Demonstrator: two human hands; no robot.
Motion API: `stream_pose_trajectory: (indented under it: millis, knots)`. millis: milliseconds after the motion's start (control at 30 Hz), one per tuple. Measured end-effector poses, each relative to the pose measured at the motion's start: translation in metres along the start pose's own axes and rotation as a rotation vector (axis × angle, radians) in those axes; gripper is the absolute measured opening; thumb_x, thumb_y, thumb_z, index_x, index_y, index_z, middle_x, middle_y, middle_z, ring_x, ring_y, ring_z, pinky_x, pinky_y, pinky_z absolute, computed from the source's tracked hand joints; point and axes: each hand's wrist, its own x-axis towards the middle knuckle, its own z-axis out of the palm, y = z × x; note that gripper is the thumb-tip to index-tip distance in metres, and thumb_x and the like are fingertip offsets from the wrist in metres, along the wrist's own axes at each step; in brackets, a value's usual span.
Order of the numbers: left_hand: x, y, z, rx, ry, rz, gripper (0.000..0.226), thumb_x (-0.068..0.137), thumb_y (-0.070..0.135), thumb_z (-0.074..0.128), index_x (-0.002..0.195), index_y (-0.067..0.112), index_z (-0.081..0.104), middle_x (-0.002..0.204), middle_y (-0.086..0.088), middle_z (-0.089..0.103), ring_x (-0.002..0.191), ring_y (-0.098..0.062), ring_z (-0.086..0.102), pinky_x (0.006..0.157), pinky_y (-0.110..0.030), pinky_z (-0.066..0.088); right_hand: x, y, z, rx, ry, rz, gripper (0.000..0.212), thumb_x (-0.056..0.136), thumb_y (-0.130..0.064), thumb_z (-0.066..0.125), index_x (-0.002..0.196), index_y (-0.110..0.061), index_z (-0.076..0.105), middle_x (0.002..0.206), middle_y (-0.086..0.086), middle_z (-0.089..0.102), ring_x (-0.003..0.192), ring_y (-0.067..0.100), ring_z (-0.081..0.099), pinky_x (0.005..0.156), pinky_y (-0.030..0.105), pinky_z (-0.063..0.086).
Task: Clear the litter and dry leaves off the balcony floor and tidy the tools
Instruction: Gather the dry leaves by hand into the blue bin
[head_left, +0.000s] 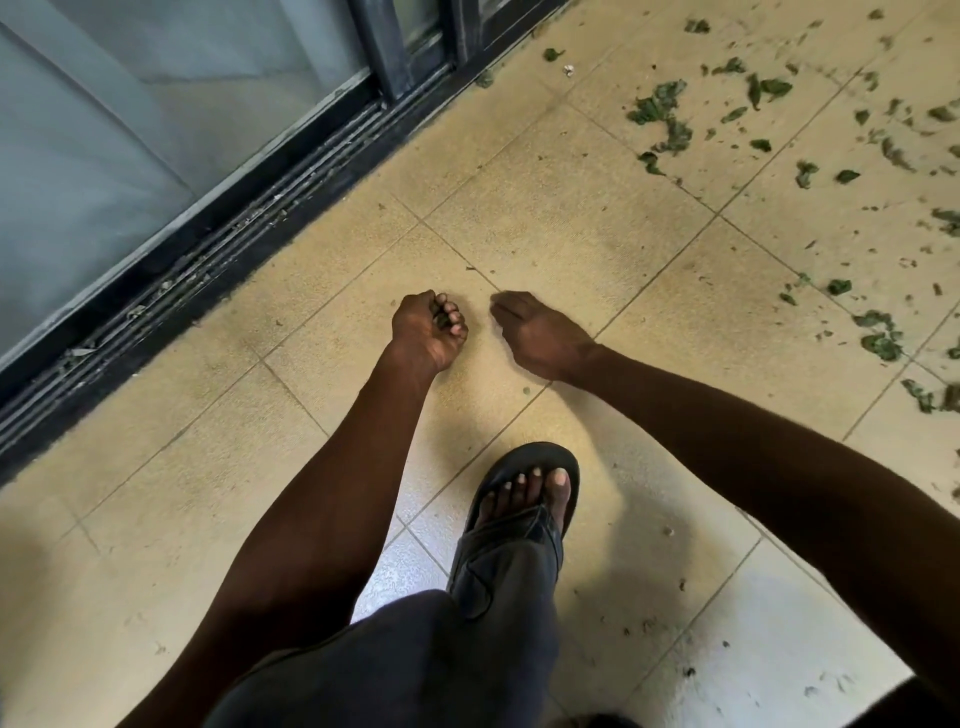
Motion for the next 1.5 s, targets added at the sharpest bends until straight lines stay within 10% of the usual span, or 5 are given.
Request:
stream_pose_trajectory:
  millis: [400,700,933,1067,1500]
  knots:
    - [-0.005,-0.033,0.028,0.093,-0.042,-0.047,0.034,0.101,0.016,0.034,0.07,0.013,0.047,0.06,-0.001,0.043,0.05,-0.013,0.037,0.047,-0.023,0.027,-0.096,0.013,0.013,-0.074,0.013,-0.333,0.033,0.091,-0.01,0.048,0.116,0.003,0.066,0.125,0.021,0.062,0.117,0.035,0.06,0.102,0.044,0.049]
    - [-0.012,-0.048,0.042,0.14,-0.073,-0.059,0.032,0.101,0.016,0.035,0.071,0.012,0.048,0.061,-0.001,0.044,0.05,-0.011,0.039,0.045,-0.021,0.03,-0.061,0.026,-0.009,0.173,0.076,0.291,0.055,0.083,0.011,0.048,0.138,0.007,0.046,0.143,0.026,0.045,0.134,0.039,0.042,0.11,0.045,0.04]
    - [-0.009,-0.045,0.036,0.149,-0.055,-0.036,0.029,0.099,0.014,0.036,0.073,0.012,0.048,0.061,-0.001,0.045,0.049,-0.012,0.039,0.045,-0.021,0.031,-0.076,0.001,0.01,0.095,0.006,0.082,0.041,0.1,-0.026,0.042,0.128,0.001,0.055,0.137,0.026,0.048,0.129,0.038,0.045,0.099,0.043,0.048]
    - [-0.012,-0.057,0.041,0.167,-0.052,-0.056,0.03,0.099,0.013,0.035,0.072,0.012,0.048,0.062,-0.001,0.044,0.05,-0.012,0.038,0.046,-0.022,0.029,-0.104,0.0,0.018,0.025,0.029,-0.091,0.029,0.091,-0.009,0.055,0.117,0.0,0.064,0.126,0.021,0.059,0.121,0.035,0.054,0.095,0.044,0.052]
    - [-0.019,-0.074,0.054,0.23,-0.078,-0.061,0.031,0.101,0.015,0.039,0.072,0.01,0.05,0.061,-0.002,0.047,0.051,-0.012,0.04,0.046,-0.023,0.032,-0.104,0.025,-0.003,-0.06,-0.004,0.277,0.02,0.084,0.004,0.058,0.101,0.001,0.067,0.105,0.018,0.063,0.097,0.033,0.058,0.065,0.039,0.052]
